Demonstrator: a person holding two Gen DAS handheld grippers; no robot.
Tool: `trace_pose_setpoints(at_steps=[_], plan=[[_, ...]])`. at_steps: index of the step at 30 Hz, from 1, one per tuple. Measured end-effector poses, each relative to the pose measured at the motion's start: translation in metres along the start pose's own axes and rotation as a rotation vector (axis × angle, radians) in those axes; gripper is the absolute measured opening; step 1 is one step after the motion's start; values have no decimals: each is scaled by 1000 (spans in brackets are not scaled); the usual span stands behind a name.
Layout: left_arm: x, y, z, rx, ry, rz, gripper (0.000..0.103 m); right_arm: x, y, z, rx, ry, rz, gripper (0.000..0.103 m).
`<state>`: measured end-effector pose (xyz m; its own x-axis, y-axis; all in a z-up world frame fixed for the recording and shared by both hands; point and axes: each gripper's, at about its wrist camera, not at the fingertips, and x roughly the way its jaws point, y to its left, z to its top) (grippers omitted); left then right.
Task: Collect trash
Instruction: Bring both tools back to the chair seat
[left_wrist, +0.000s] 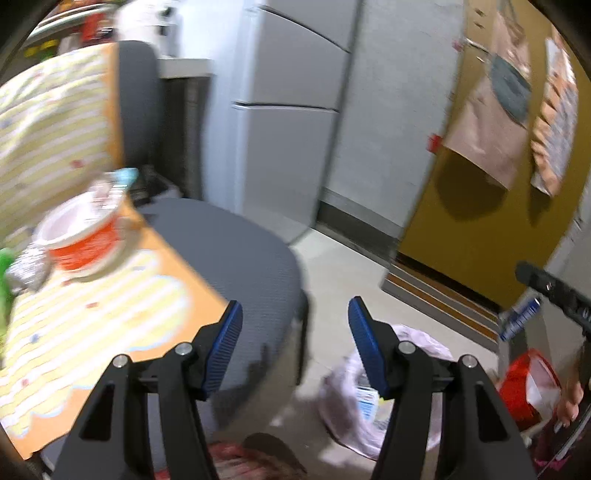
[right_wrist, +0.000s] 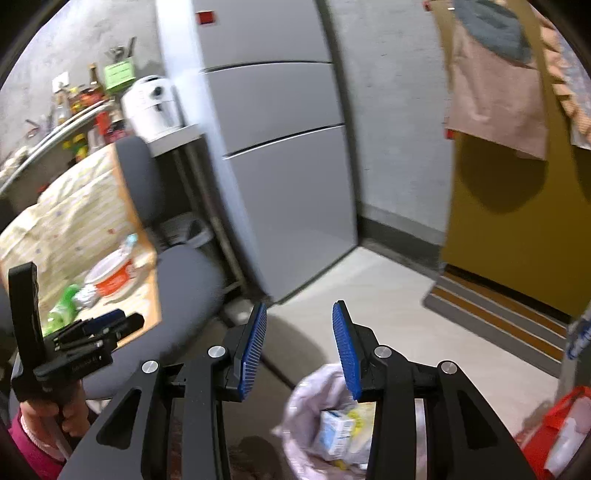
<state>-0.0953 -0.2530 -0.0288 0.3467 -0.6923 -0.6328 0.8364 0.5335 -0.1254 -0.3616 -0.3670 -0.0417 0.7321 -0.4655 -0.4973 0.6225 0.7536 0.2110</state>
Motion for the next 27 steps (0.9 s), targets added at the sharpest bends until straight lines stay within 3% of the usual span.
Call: trace_pose_setpoints(at_steps=[9, 14, 17, 25, 27], plan=[[-56, 89, 3, -143, -66, 209, 58, 30, 94, 12, -132, 51, 208, 40], [-83, 143, 3, -237, -83, 323, 58, 53, 145, 30, -206, 50, 293, 51], [-95, 176, 7, -278, -88, 396, 61, 75, 171, 43, -219, 57, 350, 51], [-86, 226, 23, -333, -65, 481, 62, 161, 239, 75, -251, 74, 437, 49], [-77, 236, 29, -347, -55, 488, 62, 182, 248, 80, -231, 90, 447, 39]])
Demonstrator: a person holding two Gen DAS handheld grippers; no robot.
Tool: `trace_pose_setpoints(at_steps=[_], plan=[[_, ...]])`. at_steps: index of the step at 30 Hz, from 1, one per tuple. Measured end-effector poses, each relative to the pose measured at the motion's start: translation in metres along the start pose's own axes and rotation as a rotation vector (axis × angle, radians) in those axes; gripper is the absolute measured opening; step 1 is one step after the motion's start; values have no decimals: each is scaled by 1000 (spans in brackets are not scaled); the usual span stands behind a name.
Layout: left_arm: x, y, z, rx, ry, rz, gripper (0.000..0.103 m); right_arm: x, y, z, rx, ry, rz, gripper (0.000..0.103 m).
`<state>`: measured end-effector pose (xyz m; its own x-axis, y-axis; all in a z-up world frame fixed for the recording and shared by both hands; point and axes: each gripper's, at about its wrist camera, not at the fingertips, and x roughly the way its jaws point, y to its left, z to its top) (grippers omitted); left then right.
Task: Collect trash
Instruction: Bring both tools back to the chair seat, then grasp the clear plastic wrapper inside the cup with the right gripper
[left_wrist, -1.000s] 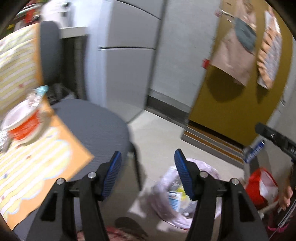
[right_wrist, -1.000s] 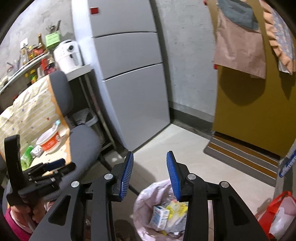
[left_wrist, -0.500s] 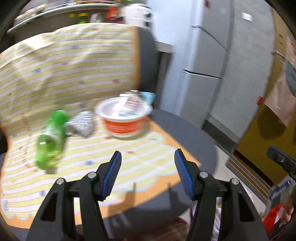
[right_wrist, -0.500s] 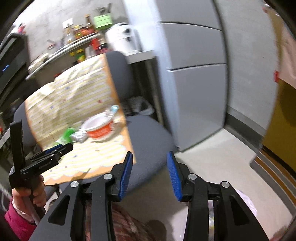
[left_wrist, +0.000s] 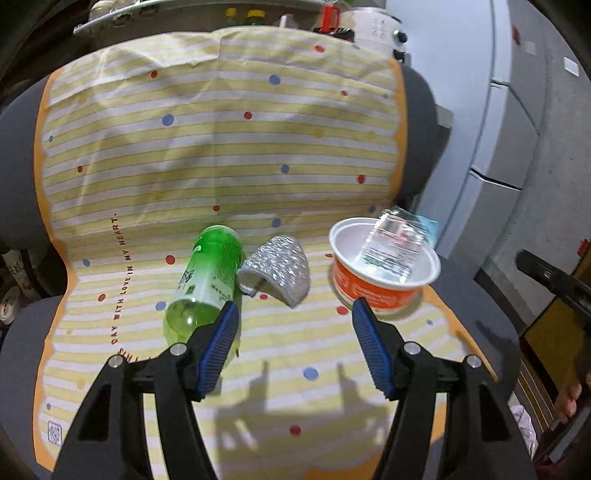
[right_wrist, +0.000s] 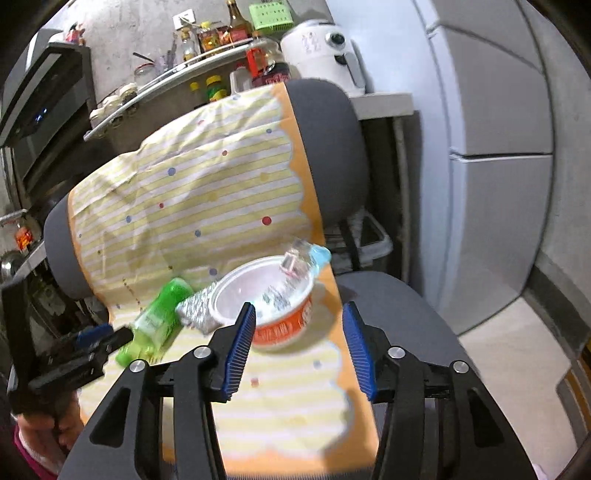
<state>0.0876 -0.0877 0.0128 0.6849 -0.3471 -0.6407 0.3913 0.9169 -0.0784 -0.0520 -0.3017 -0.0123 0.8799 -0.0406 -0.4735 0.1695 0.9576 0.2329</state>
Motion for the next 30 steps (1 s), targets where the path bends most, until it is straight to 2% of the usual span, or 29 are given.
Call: trace_pose_setpoints(at_steps=[4, 10, 14, 15, 18, 21, 27, 30], plan=[[25, -1, 17, -12, 16, 20, 62, 51, -10, 18, 42, 24, 15, 37], [57, -4, 37, -22, 33, 27, 62, 128, -30, 30, 112, 124, 21, 41], [67, -4, 38, -17, 44, 29, 61, 154, -37, 30, 136, 155, 59, 42], [68, -4, 38, -18, 50, 27, 61, 157, -36, 30, 134, 159, 63, 37], [72, -2, 38, -28, 65, 19, 61, 155, -34, 27, 142, 172, 100, 23], [68, -4, 38, -29, 64, 8, 61, 141, -30, 24, 145, 212, 124, 15], [55, -12, 36, -15, 54, -17, 61, 95, -27, 8, 169, 274, 221, 13], [45, -14, 29, -12, 65, -41, 59, 70, -25, -5, 177, 302, 242, 13]])
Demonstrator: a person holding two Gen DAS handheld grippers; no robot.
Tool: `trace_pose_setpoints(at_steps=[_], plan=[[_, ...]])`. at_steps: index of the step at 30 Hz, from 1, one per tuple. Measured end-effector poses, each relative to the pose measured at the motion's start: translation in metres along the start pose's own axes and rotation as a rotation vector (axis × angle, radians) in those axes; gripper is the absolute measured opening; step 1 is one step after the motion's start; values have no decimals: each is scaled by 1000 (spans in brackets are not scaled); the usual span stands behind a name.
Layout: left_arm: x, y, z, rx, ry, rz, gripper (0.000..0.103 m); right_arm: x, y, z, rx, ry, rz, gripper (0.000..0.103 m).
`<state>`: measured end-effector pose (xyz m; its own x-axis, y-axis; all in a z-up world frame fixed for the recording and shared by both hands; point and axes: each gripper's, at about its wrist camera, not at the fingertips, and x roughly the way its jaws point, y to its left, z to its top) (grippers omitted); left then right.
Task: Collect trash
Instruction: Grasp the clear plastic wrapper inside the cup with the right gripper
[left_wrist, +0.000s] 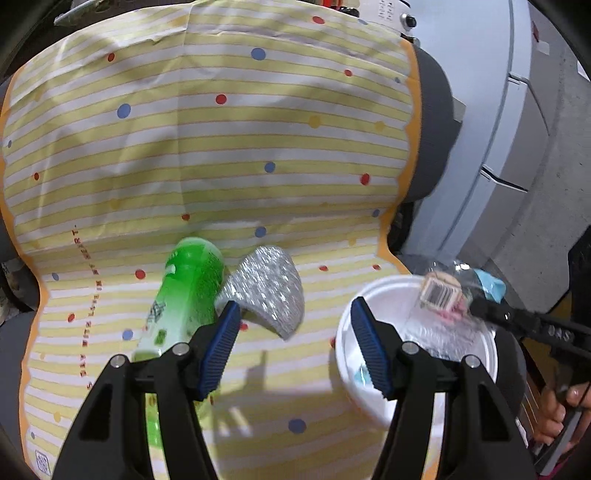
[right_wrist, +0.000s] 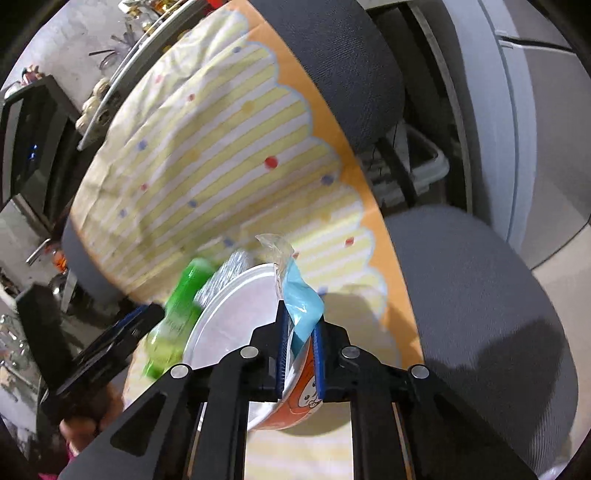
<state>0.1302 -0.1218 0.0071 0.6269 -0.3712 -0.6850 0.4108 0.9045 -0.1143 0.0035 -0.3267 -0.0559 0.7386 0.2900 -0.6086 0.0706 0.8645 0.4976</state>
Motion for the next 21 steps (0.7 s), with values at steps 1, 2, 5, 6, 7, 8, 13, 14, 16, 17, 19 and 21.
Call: trace_pose_setpoints(at_steps=[1, 2, 5, 6, 7, 8, 13, 14, 16, 17, 19, 21], plan=[[-2, -1, -3, 0, 5, -9, 58, -7, 2, -8, 6, 7, 15, 13], [-7, -1, -8, 0, 12, -23, 57, -11, 2, -13, 10, 11, 20, 13], [-14, -3, -21, 0, 39, -59, 54, -24, 5, -35, 32, 21, 41, 13], [-15, -6, -27, 9, 50, -69, 52, -26, 6, -40, 28, 19, 37, 14], [-16, -8, -32, 16, 60, -72, 51, -28, 6, -44, 19, 13, 24, 15], [-16, -9, -36, 21, 70, -73, 47, -30, 6, -48, 11, 4, 15, 18], [-17, -14, -47, 28, 102, -90, 42, -42, 7, -50, -20, -94, -44, 26], [-18, -15, -48, 30, 100, -93, 42, -44, 8, -48, -21, -109, -42, 30], [-20, -18, -47, 38, 97, -100, 42, -45, 9, -45, -25, -123, -53, 39], [-21, -19, -47, 41, 95, -101, 42, -45, 9, -43, -30, -127, -55, 40], [-21, -22, -46, 47, 94, -105, 42, -40, 9, -39, -32, -124, -66, 40], [-20, -23, -46, 48, 97, -105, 42, -37, 9, -38, -26, -108, -57, 36]])
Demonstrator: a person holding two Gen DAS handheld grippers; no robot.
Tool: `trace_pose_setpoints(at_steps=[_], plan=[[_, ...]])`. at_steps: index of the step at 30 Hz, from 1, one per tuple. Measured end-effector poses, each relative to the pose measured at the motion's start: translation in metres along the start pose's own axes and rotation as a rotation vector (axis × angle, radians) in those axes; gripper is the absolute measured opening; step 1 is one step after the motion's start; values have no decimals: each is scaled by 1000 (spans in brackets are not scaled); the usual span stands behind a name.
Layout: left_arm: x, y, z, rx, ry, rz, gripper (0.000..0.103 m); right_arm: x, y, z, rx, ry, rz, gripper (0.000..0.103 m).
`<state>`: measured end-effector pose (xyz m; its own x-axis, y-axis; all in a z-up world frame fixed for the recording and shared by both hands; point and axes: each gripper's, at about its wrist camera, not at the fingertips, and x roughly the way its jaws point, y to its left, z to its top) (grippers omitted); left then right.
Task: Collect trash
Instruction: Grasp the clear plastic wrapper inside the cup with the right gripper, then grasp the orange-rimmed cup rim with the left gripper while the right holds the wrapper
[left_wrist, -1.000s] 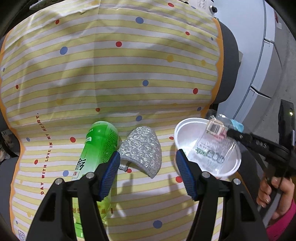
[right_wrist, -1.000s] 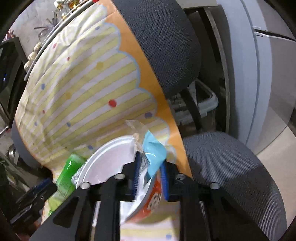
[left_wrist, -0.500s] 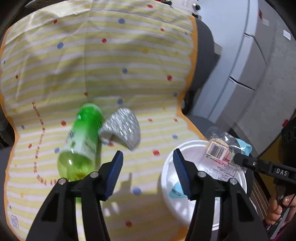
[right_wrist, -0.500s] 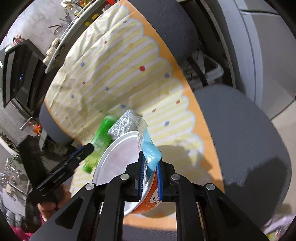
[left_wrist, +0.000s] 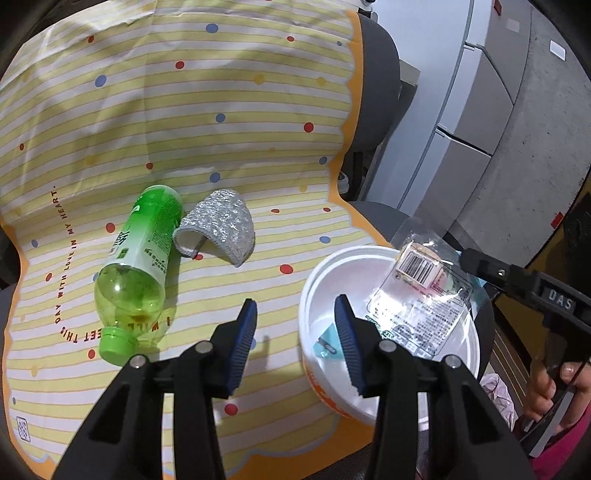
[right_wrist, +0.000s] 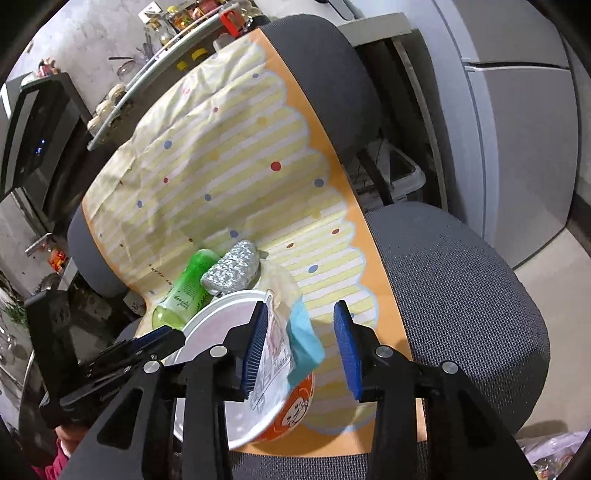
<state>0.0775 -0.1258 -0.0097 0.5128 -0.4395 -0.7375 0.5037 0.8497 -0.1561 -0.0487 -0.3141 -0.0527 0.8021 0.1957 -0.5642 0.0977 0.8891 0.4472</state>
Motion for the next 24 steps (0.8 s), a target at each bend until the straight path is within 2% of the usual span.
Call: trace_pose_setpoints(at_steps=[4, 5, 6, 9, 10, 15, 18, 20, 22, 24], plan=[[-2, 0, -1, 1, 1, 2, 42, 5, 9, -3, -39, 31, -28, 35], [-2, 0, -1, 0, 1, 3, 42, 3, 10, -5, -49, 22, -34, 23], [-3, 1, -1, -1, 1, 3, 42, 0, 13, -5, -61, 5, -32, 15], [-4, 0, -1, -2, -3, 4, 42, -15, 19, -4, -84, -63, -16, 7], [-5, 0, -1, -2, -6, 3, 42, -24, 23, -2, -91, -96, 13, 4], [-10, 4, 3, -7, -19, -1, 42, -66, 42, 6, -124, -259, 71, 3], [-9, 2, 6, 1, -17, 1, 42, -88, 46, 7, -143, -337, 41, 3], [-6, -3, 9, 15, -18, -2, 42, -105, 43, 7, -150, -404, -12, 4], [1, -8, 12, 43, -14, 9, 37, -120, 37, 6, -154, -445, -76, 4], [13, -11, 13, 63, 12, 28, 24, -126, 30, 6, -152, -443, -111, 4]])
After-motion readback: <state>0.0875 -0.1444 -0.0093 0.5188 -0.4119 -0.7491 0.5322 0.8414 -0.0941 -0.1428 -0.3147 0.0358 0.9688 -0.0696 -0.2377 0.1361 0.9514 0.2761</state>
